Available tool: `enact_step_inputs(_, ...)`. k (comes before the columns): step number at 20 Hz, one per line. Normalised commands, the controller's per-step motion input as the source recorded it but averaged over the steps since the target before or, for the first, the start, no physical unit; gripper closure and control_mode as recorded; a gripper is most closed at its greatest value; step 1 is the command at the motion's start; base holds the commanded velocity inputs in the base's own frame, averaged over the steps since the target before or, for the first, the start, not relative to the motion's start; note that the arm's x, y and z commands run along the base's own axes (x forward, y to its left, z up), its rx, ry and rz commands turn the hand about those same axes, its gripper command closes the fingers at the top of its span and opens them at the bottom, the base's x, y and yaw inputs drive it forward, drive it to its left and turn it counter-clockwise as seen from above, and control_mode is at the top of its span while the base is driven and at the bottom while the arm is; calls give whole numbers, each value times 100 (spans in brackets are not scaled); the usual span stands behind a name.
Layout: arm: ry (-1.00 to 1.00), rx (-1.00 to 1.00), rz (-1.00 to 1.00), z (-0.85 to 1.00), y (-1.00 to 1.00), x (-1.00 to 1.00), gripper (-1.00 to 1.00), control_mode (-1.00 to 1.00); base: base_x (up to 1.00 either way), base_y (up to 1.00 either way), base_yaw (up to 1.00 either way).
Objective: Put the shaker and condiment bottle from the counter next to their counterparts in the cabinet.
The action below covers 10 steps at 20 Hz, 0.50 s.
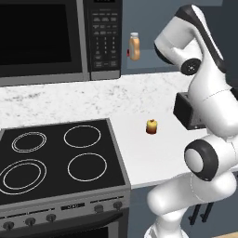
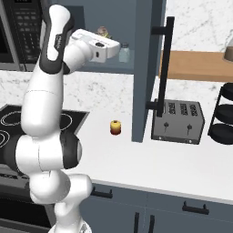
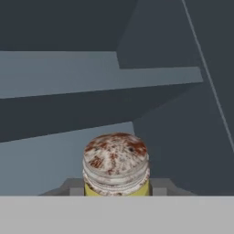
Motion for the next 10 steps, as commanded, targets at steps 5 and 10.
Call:
enact_step_inputs(5,0,4,1,-15,36,-1,100,-100,0,0,0)
enact_step_inputs(10,0,3,3,-41,16,8,100,-100,0,0,0)
